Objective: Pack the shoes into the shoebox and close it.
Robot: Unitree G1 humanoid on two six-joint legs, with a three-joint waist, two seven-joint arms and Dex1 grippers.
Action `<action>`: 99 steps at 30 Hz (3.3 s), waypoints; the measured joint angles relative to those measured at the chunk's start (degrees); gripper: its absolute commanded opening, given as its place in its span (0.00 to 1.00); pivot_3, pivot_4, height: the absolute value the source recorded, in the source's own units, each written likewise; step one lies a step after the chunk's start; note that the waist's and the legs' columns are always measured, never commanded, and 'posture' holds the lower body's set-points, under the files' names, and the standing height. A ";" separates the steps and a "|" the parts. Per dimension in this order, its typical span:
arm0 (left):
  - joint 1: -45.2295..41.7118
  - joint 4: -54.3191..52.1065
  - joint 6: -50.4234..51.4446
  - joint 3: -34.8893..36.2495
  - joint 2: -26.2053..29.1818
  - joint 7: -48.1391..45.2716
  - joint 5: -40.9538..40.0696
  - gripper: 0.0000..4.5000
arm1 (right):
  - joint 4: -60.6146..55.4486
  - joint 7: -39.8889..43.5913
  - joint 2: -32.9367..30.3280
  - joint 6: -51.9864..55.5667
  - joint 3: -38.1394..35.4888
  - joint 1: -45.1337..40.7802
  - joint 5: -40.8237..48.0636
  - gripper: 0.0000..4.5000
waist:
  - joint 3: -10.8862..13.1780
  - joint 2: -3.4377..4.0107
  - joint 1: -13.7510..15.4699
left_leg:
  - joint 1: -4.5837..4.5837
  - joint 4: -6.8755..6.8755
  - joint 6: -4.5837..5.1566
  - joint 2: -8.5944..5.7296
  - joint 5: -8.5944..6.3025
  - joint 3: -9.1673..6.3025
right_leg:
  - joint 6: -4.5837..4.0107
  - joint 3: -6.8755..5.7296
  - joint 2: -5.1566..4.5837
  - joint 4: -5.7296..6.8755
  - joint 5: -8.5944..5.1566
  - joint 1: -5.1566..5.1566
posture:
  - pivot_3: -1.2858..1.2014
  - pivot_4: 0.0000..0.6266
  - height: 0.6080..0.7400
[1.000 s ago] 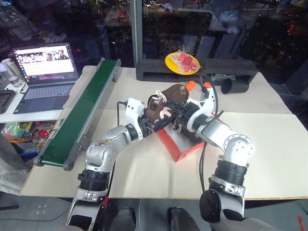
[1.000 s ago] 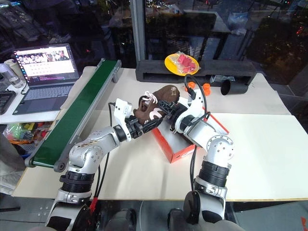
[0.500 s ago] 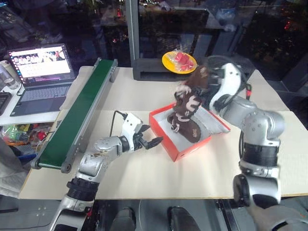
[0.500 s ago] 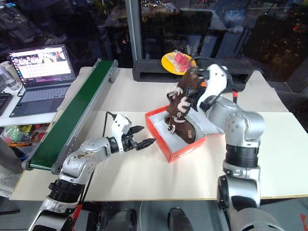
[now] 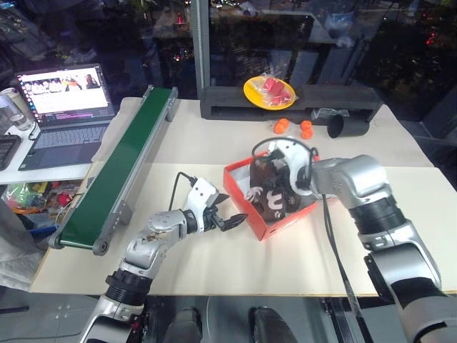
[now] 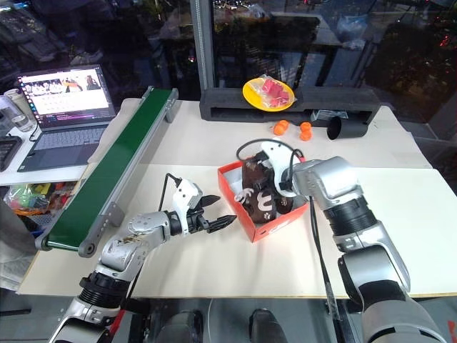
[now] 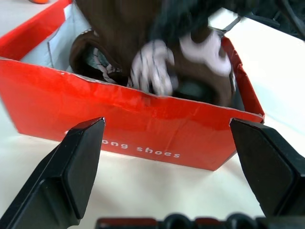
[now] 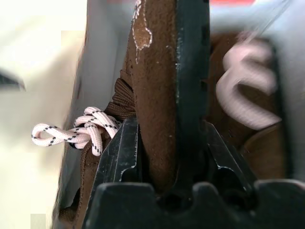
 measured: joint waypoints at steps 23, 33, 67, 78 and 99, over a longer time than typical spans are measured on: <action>0.09 0.14 -0.03 -0.05 -0.96 -0.46 0.91 1.00 | -7.06 5.66 2.52 11.78 -26.96 -7.59 -1.71 0.85 | 0.09 0.19 0.81 | -0.14 -0.02 0.17 0.04 -0.12 -0.10 | 0.01 -0.08 0.01 0.18 -0.01 -0.07 | 0.52 0.24 0.95; -0.06 0.43 -0.05 0.99 0.74 -0.51 1.08 1.00 | -29.83 -13.56 2.37 25.87 -59.22 14.09 -7.60 0.40 | 0.04 0.23 2.65 | -0.11 0.14 0.18 -0.10 -0.13 -0.03 | 0.03 -0.04 -0.11 -0.07 -0.02 0.03 | 0.52 0.24 0.95; -3.12 5.20 -1.17 -0.70 -2.66 -1.51 2.14 1.00 | 45.57 -42.36 1.09 -19.26 -89.62 4.12 -0.48 0.01 | 0.07 0.21 -2.39 | 0.98 0.00 0.28 -0.14 0.01 -0.05 | 0.20 0.16 -0.02 -0.41 -0.12 1.22 | 0.52 0.24 0.95; -4.26 6.25 -1.72 -0.65 -2.46 -2.24 3.09 1.00 | 54.12 -34.52 1.18 -28.38 -83.96 3.90 5.19 0.01 | 0.04 0.12 -3.53 | 1.00 -0.02 0.29 -0.10 0.00 -0.06 | 0.21 0.17 0.02 -0.44 -0.09 1.26 | 0.52 0.24 0.95; -5.03 5.05 -1.20 -0.26 0.02 -3.13 3.11 1.00 | 56.11 -8.41 3.39 -38.97 -79.05 -2.89 13.93 0.01 | 0.21 0.36 -1.93 | 0.67 -0.66 0.26 -0.16 -0.09 -0.04 | 0.23 0.13 -0.05 -0.95 -0.08 0.93 | 0.52 0.24 0.95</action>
